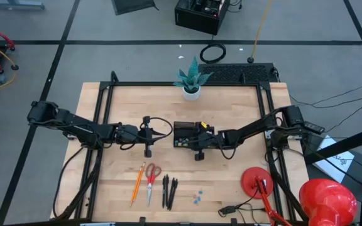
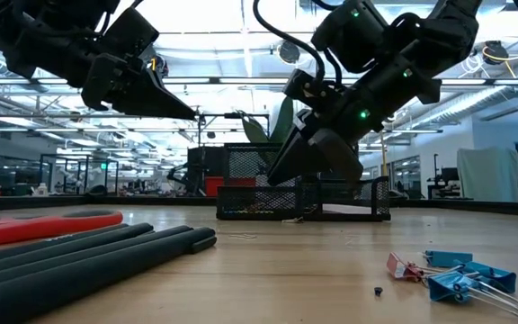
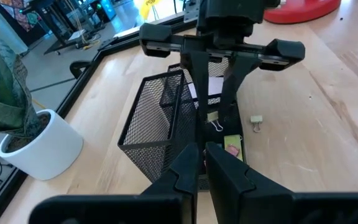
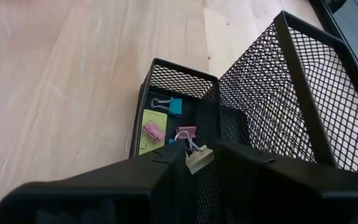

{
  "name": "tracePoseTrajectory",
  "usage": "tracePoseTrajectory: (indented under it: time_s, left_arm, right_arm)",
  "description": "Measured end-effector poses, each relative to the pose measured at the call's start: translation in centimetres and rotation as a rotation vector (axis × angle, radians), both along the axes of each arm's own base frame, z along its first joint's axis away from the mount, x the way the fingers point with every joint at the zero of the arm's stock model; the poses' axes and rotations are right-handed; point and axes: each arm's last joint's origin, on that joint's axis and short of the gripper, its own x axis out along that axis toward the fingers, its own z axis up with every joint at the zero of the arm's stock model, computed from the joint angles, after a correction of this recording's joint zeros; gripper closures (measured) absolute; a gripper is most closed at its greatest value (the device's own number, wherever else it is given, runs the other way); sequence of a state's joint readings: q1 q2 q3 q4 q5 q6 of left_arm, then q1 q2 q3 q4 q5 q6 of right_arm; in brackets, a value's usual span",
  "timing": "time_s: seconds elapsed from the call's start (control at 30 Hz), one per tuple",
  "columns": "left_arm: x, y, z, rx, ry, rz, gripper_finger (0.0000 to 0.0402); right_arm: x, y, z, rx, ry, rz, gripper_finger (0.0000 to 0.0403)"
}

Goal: Pick and place office supplies into organizer
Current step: Put the green binder clip into the black desk organizer, then put the pink binder clip into the black desk organizer

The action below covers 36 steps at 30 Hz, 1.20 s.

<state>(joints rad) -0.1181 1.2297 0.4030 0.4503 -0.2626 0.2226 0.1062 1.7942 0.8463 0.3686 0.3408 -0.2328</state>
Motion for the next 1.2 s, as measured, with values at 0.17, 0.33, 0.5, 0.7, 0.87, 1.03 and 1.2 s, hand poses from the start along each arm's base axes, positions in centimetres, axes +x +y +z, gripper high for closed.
tracePoseTrajectory:
  time_s: [0.17,0.33,0.5,0.7,0.87,1.03,1.2]
  left_arm:
    - [0.0,0.0,0.0,0.0,0.0,0.0,0.0364]
    - [0.0,0.0,0.0,0.0,0.004,0.0,0.0364]
    - [0.0,0.0,0.0,0.0,0.004,0.0,0.0364]
    - [0.0,0.0,0.0,0.0,0.005,0.0,0.0364]
    - [0.0,0.0,0.0,0.001,0.005,0.0,0.0364]
    - [0.0,0.0,0.0,0.001,0.004,-0.003,0.0364]
    - [0.0,-0.3,0.0,0.0,0.001,-0.013,0.0364]
  right_arm:
    - [0.0,0.0,0.0,0.018,-0.004,-0.012,0.0303]
    - [0.0,0.0,0.0,0.019,-0.004,-0.012,0.0279]
    - [0.0,0.2,0.3,0.009,-0.023,0.003,0.0267]
    - [-0.7,1.9,4.2,-0.013,-0.139,0.085,0.0285]
    - [-2.9,3.7,8.8,0.02,-0.253,0.234,0.0332]
    - [-6.6,3.6,10.3,0.041,-0.324,0.275,0.0396]
    - [-9.5,3.0,9.4,0.118,-0.412,0.244,0.0399]
